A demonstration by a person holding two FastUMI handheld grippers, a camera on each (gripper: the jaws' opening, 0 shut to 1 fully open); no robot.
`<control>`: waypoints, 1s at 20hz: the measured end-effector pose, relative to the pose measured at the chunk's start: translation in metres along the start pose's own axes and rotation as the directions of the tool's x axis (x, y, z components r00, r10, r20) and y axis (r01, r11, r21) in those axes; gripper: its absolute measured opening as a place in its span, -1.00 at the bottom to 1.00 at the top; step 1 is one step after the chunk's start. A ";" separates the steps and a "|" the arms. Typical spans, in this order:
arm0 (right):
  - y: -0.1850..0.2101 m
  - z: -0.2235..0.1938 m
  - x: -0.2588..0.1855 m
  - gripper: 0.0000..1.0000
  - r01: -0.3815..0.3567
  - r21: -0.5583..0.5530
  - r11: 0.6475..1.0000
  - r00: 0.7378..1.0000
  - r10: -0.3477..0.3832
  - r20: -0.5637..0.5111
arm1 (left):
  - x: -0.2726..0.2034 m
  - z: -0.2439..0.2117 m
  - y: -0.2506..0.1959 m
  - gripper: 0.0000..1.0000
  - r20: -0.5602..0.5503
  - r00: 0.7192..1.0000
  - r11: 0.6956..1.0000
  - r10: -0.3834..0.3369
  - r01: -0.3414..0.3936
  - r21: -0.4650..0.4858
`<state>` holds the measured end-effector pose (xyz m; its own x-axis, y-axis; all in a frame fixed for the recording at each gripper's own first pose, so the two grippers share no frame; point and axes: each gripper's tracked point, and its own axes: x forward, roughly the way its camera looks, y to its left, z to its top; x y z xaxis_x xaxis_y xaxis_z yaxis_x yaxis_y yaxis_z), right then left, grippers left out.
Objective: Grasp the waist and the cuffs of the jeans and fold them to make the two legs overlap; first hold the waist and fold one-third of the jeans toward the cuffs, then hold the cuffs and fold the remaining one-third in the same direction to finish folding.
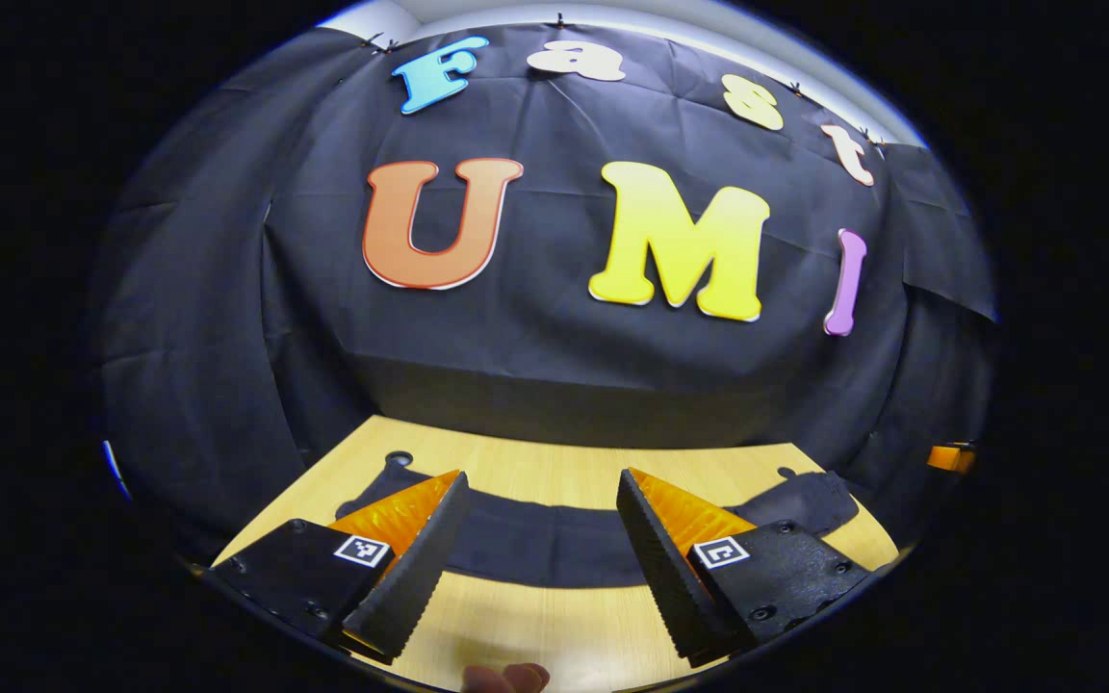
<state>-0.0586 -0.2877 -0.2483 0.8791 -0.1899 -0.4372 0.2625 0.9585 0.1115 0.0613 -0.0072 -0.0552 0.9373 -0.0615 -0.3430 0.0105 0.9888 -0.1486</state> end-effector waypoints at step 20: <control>-0.114 -0.118 0.266 0.94 0.113 0.460 0.880 0.983 -0.030 -0.184 | 0.015 -0.058 -0.040 0.98 -0.270 0.960 0.997 0.081 -0.083 0.005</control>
<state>0.0984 -0.4222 -0.4829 0.7826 -0.1764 -0.5970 0.5138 0.7244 0.4596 0.0548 -0.0558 -0.1085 0.8063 -0.0152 -0.5913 -0.0655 0.9912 -0.1148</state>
